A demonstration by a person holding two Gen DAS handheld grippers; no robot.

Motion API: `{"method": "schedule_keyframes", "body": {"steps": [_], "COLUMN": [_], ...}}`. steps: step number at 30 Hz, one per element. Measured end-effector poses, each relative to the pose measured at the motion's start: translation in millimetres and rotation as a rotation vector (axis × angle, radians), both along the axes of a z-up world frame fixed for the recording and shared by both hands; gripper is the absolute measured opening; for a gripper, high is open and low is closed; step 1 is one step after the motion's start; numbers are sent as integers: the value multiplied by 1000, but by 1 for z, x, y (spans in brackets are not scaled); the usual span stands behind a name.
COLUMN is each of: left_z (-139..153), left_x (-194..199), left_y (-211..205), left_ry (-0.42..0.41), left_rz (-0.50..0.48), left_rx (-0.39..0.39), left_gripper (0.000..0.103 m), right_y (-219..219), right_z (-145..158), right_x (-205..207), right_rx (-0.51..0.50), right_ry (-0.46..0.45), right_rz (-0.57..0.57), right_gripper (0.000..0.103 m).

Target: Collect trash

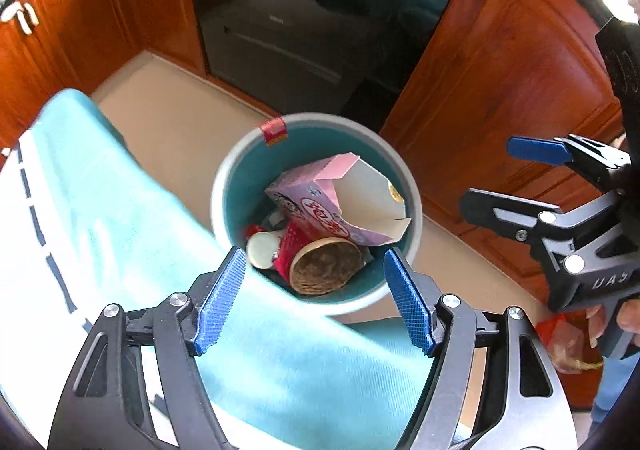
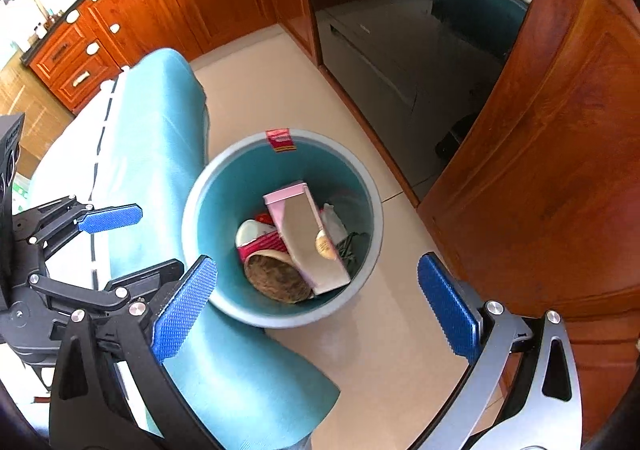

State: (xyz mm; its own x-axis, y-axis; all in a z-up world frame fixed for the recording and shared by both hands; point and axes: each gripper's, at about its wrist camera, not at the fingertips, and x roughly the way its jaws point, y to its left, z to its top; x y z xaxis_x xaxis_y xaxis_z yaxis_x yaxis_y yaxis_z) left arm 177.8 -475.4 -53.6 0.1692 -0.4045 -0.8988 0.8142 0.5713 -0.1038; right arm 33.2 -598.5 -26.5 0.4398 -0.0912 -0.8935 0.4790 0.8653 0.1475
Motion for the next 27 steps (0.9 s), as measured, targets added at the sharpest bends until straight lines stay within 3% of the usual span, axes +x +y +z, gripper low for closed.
{"method": "schedule_keyframes", "body": {"steps": [2,6,11,15,20,27], "left_z": [10,32,52,58,55,36], "left_x": [-9,-30,-52,-65,-67,-64], "left_y": [13,39,67,83,96,109], "left_ry": [-41,-157,-226,-247,-214,-175], "left_rz": [15,50,77,105,143,189], "left_rx": [-16,-67,-102,-102,-107,-74], "left_gripper": [91,96,99,99,99,99], "right_y": [9,28,52,66,80,99], "right_z": [9,18,21,24,18,2], "right_x": [-9,-27,-48,-63,-76,-77], "right_rx": [7,16,2,-9,-3,-53], "right_ry": [-19,-30,-11,-17,-20,44], "right_rz": [-5,-21,-33,-53,-71,-53], "right_gripper": [97,97,97,97,97,97]}}
